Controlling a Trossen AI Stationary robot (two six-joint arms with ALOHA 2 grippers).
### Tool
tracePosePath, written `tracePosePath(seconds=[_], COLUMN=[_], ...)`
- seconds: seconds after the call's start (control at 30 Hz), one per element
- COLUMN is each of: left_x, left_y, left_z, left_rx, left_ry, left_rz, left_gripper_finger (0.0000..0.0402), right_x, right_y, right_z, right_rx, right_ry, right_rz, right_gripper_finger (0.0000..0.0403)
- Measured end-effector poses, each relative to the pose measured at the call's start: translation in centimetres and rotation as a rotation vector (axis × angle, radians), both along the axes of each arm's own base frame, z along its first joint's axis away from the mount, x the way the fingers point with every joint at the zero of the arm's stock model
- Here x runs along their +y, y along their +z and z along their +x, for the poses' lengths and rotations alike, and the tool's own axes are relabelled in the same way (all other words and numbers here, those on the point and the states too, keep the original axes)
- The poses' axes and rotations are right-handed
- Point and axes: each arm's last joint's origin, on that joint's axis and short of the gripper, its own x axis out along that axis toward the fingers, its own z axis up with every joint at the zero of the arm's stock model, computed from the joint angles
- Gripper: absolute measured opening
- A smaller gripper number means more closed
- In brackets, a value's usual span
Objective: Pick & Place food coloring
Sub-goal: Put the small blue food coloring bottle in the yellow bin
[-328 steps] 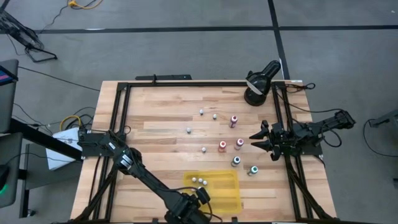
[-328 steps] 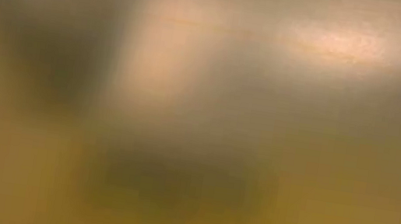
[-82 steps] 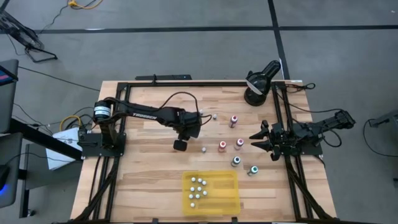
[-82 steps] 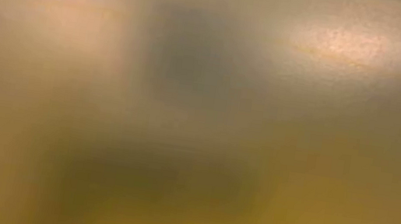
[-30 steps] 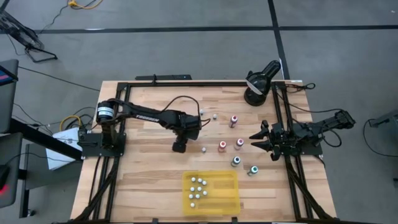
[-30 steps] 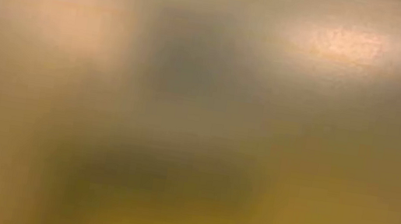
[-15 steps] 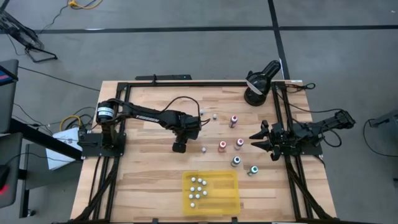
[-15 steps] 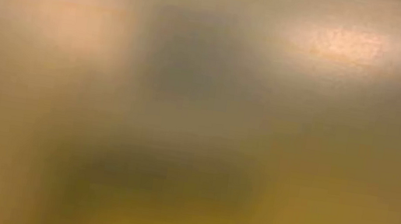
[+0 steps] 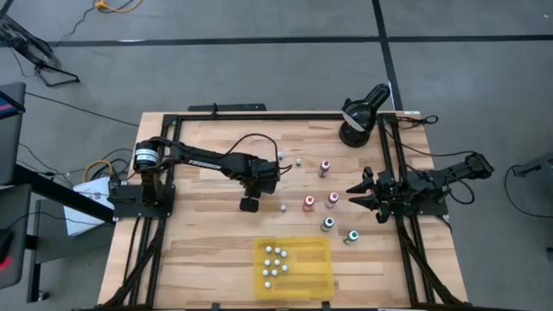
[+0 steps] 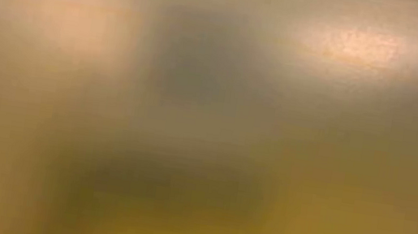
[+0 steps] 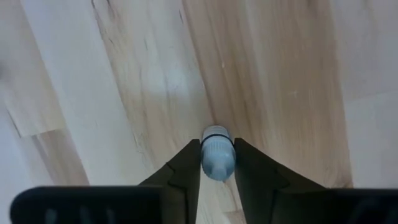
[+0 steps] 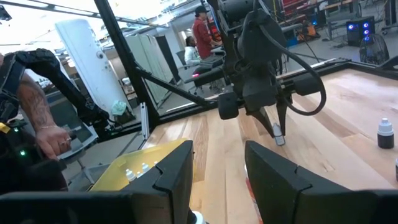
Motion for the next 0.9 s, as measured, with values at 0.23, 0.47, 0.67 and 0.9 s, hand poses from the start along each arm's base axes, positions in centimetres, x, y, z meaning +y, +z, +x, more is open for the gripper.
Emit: tracePosePath(seconds=[0.23,0.47,0.67,0.9], left_x=[-0.2,-1.6,-4.5,-9.7], left_y=[3.6,8.0,11.1,13.2], left_z=[0.6,1.0,1.1,0.6], left_rx=[-0.053,-0.078,-0.092,-0.117], left_ry=[-0.051,-0.118,-0.147,-0.173], left_rz=[0.007,0.016,0.0,-0.044], left_gripper_finger=[0.0067,0.0075,0.0072,0.0077], right_x=[0.0,0.0,0.0,0.0], right_y=[0.0,0.0,0.0,0.0], right_z=[0.0,0.0,0.0,0.0], right_rx=[0.0,0.0,0.0,0.0], right_ry=[0.0,0.0,0.0,0.0], right_rz=[0.0,0.0,0.0,0.0], right_gripper_finger=[0.0138,0.0137,0.0138,0.0138])
